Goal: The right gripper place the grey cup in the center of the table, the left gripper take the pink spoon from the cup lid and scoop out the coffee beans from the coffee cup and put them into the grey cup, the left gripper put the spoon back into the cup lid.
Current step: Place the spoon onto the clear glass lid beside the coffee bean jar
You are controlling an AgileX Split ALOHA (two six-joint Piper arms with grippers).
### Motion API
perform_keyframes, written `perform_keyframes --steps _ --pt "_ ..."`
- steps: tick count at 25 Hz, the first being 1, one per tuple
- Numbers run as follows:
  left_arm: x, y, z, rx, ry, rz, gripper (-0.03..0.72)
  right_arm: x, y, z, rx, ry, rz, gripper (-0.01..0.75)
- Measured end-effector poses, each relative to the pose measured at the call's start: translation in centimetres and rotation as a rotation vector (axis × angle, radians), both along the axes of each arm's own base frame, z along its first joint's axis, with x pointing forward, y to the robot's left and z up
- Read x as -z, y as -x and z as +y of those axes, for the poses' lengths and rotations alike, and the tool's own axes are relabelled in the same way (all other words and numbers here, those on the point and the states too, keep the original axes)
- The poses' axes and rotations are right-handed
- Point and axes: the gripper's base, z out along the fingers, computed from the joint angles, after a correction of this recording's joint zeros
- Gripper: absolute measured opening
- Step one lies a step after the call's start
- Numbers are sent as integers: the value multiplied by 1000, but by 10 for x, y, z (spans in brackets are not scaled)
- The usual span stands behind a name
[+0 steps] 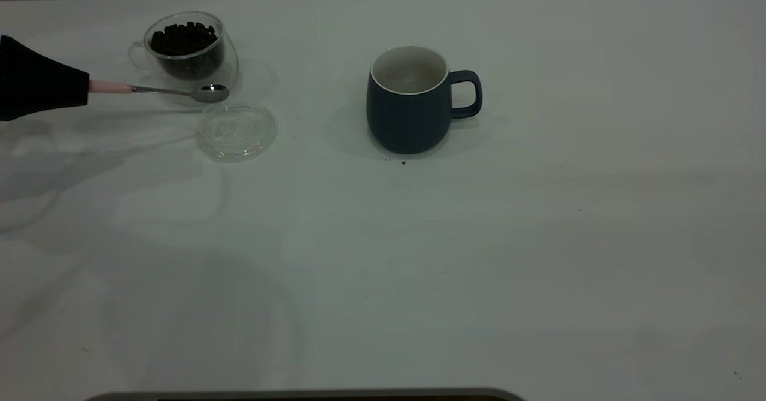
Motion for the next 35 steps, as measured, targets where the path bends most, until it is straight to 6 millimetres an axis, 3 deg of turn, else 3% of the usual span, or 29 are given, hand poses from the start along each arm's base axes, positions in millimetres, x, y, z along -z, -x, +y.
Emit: perform_keyframes --steps 4,12,35 --pt "3 -3 -3 -8 -33 6 125 0 0 0 0 0 0 591" --pt "8 -13 -30 31 -109 9 125 0 0 0 0 0 0 591" --pt "36 -9 -49 36 -69 92 125 0 0 0 0 0 0 591"
